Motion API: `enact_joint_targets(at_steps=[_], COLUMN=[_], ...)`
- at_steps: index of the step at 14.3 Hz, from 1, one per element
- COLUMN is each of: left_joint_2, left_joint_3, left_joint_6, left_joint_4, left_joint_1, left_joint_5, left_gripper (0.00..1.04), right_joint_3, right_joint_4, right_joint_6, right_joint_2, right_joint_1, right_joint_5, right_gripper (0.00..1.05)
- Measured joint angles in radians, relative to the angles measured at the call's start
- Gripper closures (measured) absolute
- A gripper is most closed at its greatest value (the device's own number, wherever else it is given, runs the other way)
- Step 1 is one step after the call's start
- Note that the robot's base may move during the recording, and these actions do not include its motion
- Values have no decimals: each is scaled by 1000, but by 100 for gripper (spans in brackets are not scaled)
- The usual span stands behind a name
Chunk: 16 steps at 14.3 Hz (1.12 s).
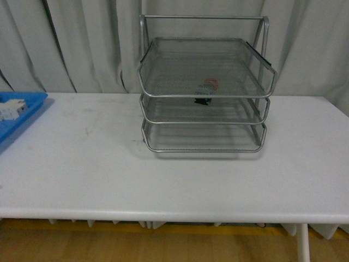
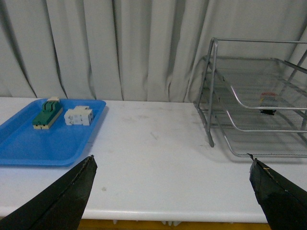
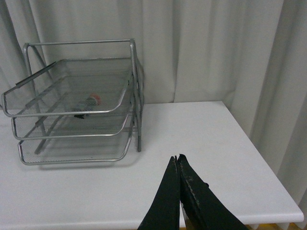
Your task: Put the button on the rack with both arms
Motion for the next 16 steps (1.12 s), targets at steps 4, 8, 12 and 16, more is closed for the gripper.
enact_joint_targets(at_steps=[4, 8, 12, 16], left_joint_2=[0, 0, 0, 0], left_joint_3=[0, 0, 0, 0], left_joint_6=[0, 0, 0, 0], left_joint_4=[0, 0, 0, 0], left_joint_1=[0, 0, 0, 0], left_joint_5=[0, 0, -1, 0], left_gripper=[7, 7, 7, 7], right_joint_3=[-35, -35, -35, -35], right_joint_4=[-23, -117, -343, -351], right_joint_6=[0, 0, 0, 0], right_joint_2=[-66, -166, -336, -390], right_joint_1=[0, 0, 0, 0], right_joint_5=[0, 0, -1, 0], right_gripper=[103, 103, 103, 103])
